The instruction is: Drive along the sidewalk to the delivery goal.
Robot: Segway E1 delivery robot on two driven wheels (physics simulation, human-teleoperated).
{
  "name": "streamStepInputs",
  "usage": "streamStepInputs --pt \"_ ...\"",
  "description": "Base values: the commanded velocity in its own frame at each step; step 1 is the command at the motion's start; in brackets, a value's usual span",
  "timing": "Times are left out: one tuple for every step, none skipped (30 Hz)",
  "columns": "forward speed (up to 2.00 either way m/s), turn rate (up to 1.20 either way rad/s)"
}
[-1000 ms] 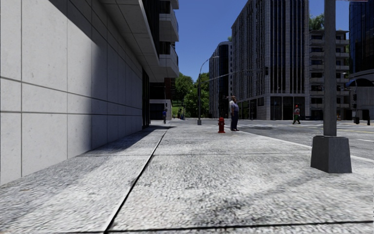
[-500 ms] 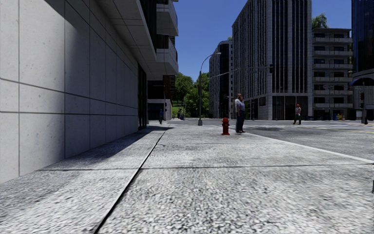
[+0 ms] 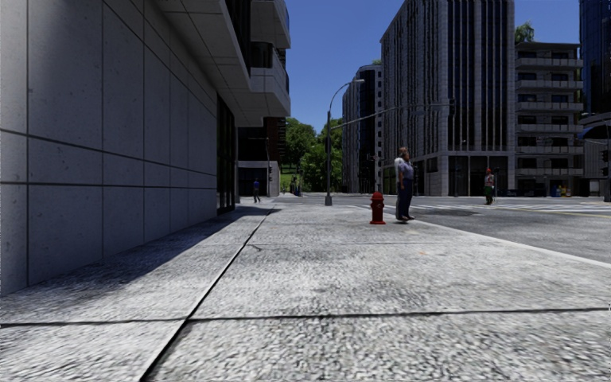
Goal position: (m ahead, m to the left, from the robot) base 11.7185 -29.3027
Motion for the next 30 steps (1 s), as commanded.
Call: streamStepInputs --pt "2.0 0.0" --pt "2.0 0.0" --pt "2.0 0.0" --pt "2.0 0.0" --pt "2.0 0.0" --pt "2.0 0.0" --pt "2.0 0.0" --pt "2.0 0.0" --pt "2.0 0.0" --pt "2.0 0.0" --pt "2.0 0.0" --pt "2.0 0.0" --pt "2.0 0.0" --pt "2.0 0.0" --pt "2.0 0.0" --pt "2.0 0.0" --pt "2.0 0.0" --pt "2.0 0.0" --pt "2.0 0.0" --pt "2.0 0.0" --pt "2.0 0.0" --pt "2.0 0.0" --pt "2.0 0.0" --pt "2.0 0.0" --pt "2.0 0.0" --pt "2.0 0.0" --pt "2.0 0.0" --pt "2.0 0.0" --pt "2.0 0.0" --pt "2.0 0.0"
